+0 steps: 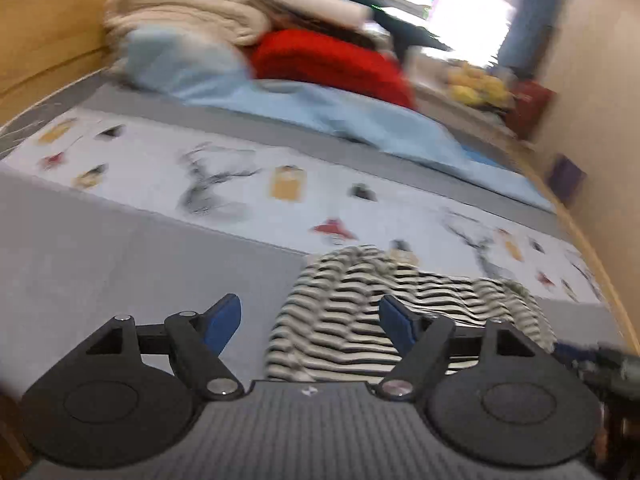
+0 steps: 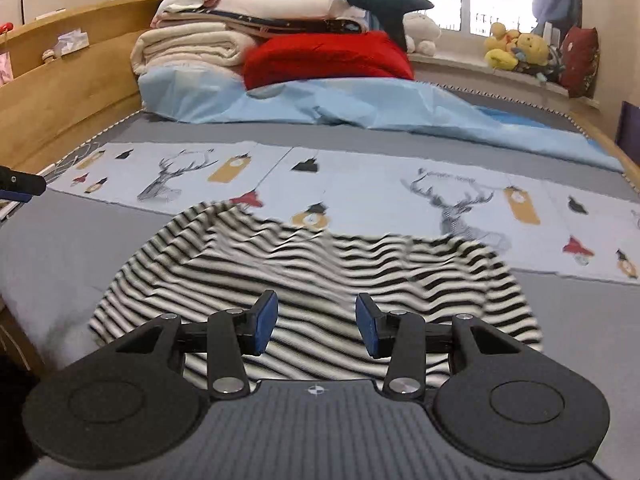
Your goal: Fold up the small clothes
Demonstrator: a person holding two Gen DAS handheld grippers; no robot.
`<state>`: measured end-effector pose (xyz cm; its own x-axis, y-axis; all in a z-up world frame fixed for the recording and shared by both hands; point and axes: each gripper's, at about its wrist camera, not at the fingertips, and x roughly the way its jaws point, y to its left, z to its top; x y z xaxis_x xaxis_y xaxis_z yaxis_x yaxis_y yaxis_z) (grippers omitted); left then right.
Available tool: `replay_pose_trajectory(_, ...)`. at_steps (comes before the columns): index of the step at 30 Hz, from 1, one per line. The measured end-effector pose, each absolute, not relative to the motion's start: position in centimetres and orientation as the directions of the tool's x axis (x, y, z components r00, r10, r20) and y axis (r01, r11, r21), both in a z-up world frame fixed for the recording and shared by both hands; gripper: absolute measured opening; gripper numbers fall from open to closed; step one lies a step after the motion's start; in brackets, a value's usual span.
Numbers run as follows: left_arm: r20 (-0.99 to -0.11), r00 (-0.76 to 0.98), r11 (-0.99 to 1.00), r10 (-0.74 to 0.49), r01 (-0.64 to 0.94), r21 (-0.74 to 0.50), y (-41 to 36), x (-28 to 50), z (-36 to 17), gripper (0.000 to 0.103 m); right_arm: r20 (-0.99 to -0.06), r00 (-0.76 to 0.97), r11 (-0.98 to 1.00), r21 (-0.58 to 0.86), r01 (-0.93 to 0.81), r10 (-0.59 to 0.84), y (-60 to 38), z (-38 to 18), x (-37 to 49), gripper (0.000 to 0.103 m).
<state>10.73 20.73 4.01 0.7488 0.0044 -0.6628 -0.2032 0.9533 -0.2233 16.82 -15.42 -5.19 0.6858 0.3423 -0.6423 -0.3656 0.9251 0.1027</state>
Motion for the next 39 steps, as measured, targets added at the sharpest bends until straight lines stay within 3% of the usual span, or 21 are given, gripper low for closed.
replay_pose_trajectory(3, -0.554, 0.826, 0.948, 0.103, -0.251, -0.198, 20.7, 8.3, 5.4, 0.081, -0.65, 0.671, 0.916, 0.105, -0.386, 0.357, -12.9, -5.4, 15.8, 0.045)
replay_pose_trajectory(7, -0.564, 0.823, 0.94, 0.069, -0.244, -0.24, 21.9, 8.1, 5.6, 0.082, -0.66, 0.631, 0.888, 0.13, -0.44, 0.409, -9.0, -6.0, 14.6, 0.045)
replay_pose_trajectory(9, -0.591, 0.803, 0.939, 0.076, -0.258, -0.229, 22.3, 8.5, 5.4, 0.082, -0.662, 0.605, 0.865, 0.135, -0.484, 0.442, -7.0, -6.5, 14.3, 0.037)
replay_pose_trajectory(11, -0.613, 0.787, 0.944, 0.07, -0.251, -0.214, 22.4, 8.8, 5.2, 0.082, -0.665, 0.569, 0.832, 0.149, -0.534, 0.484, -5.0, -6.8, 14.1, 0.019)
replay_pose_trajectory(13, -0.626, 0.777, 0.951, 0.066, -0.239, -0.197, 22.6, 8.8, 4.9, 0.082, -0.666, 0.543, 0.804, 0.148, -0.576, 0.512, -3.0, -7.2, 13.9, 0.016)
replay_pose_trajectory(24, -0.577, 0.814, 0.912, 0.068, -0.285, -0.294, 25.7, 7.7, 4.5, 0.082, -0.686, 0.422, 0.708, 0.193, -0.68, 0.592, 5.8, -10.8, 14.1, 0.017)
replay_pose_trajectory(32, -0.609, 0.79, 0.916, 0.074, -0.295, -0.272, 26.3, 8.4, 4.2, 0.082, -0.755, 0.35, 0.669, 0.155, -0.727, 0.554, 10.6, -14.3, 14.5, 0.041)
replay_pose_trajectory(39, -0.619, 0.782, 0.92, 0.075, -0.294, -0.261, 26.1, 8.9, 3.9, 0.082, -0.797, 0.343, 0.64, 0.069, -0.765, 0.497, 12.7, -16.8, 14.7, 0.043)
